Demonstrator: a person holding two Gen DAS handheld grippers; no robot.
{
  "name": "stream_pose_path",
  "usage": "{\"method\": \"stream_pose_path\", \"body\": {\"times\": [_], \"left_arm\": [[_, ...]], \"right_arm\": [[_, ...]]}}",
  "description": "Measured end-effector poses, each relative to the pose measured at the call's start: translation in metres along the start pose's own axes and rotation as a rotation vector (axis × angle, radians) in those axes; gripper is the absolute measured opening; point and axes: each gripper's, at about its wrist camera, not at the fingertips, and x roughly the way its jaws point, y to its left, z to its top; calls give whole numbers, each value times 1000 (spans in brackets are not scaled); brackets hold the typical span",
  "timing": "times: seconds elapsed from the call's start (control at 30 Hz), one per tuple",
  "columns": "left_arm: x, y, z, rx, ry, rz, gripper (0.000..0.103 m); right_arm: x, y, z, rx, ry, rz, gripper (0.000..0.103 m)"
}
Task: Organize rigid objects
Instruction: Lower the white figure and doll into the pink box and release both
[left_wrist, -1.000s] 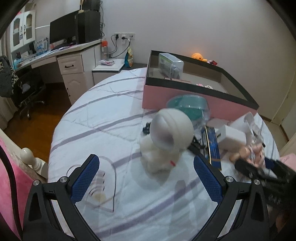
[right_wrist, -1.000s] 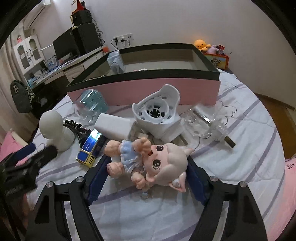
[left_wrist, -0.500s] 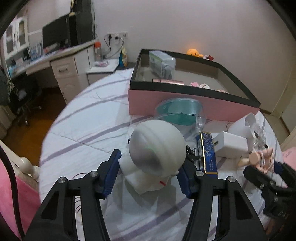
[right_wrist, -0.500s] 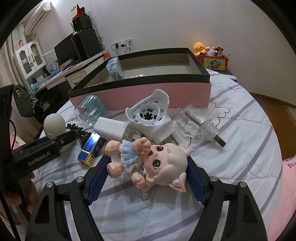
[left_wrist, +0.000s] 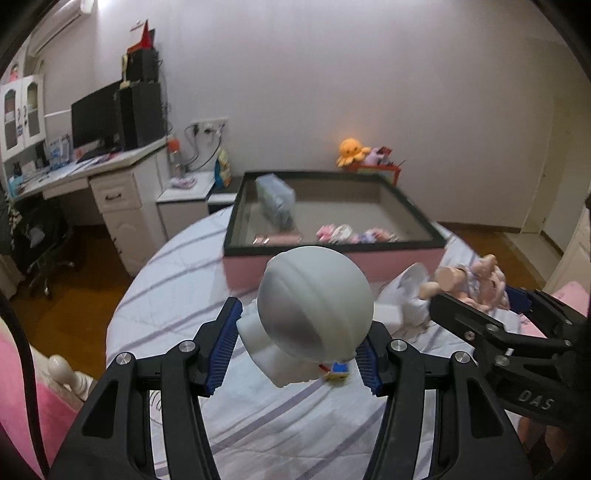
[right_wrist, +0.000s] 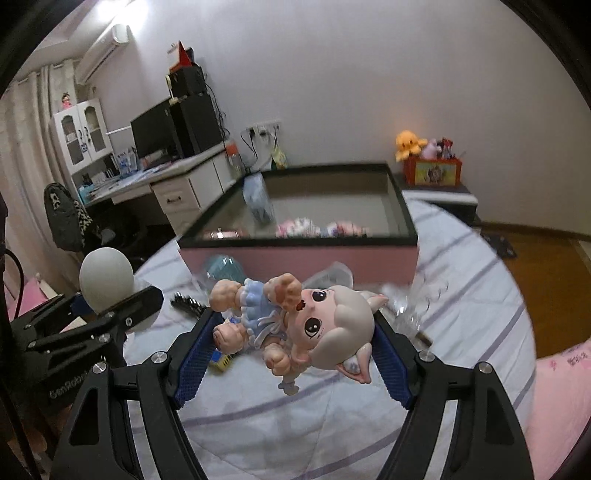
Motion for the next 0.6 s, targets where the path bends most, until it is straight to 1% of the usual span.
{"method": "stream_pose_path", "body": {"times": [0.13, 0.17, 0.23, 0.3, 0.37, 0.43, 0.5, 0.53, 0.6], "left_arm": [[-4, -7, 15, 20, -24, -13, 58], [-3, -7, 18, 19, -22, -29, 58], [3, -7, 28, 17, -23, -59, 58], [13, -9, 38, 30, -19, -65, 58], [30, -8, 50, 35, 2, -79, 58], [53, -6, 64, 25, 38, -112, 58], [77, -8, 77, 39, 67, -103, 58], [90, -10, 85, 53, 76, -86, 58], [117, -10, 99, 56, 109, -85, 58]], "right_arm": [[-6, 2, 15, -23, -40, 4, 79], [-6, 2, 17, -23, -44, 5, 79], [-4, -2, 24, -20, -60, 2, 79], [-1, -5, 30, -24, -66, -5, 79], [7, -9, 38, -28, -63, -11, 79], [19, -13, 49, -40, -58, -22, 79], [35, -16, 64, -65, -49, -37, 80], [40, -18, 68, -71, -46, -36, 80], [60, -24, 84, -89, -32, -48, 80]]}}
